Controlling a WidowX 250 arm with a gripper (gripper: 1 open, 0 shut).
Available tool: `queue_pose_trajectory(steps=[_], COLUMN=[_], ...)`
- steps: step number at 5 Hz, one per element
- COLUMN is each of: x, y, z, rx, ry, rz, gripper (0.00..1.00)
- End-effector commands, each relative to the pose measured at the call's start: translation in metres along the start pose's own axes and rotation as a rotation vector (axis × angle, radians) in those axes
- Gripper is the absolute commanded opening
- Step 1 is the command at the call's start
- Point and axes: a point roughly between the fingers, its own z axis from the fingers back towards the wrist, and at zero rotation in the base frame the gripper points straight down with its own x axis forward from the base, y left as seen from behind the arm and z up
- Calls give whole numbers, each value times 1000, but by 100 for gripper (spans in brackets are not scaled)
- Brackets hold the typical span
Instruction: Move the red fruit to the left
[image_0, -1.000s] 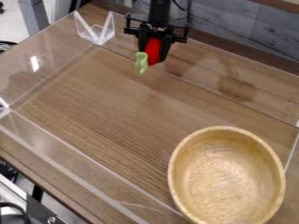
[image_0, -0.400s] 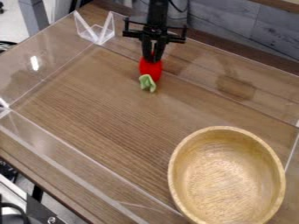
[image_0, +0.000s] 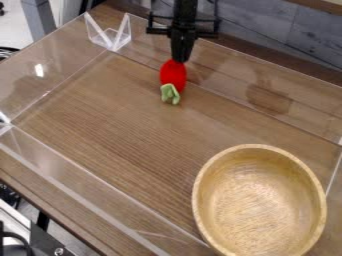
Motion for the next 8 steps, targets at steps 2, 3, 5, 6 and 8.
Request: queue_pose_trajectory(steps=[2, 3, 5, 6, 8], x=[10, 13, 16, 20, 19], y=[19, 25, 27, 34, 31], z=[33, 33, 26, 29, 24], rx=[-68, -83, -95, -102, -88], ry=[-32, -22, -5, 5, 15], rz=[-4, -9, 27, 63, 69], gripper=[0, 0, 0, 0, 100])
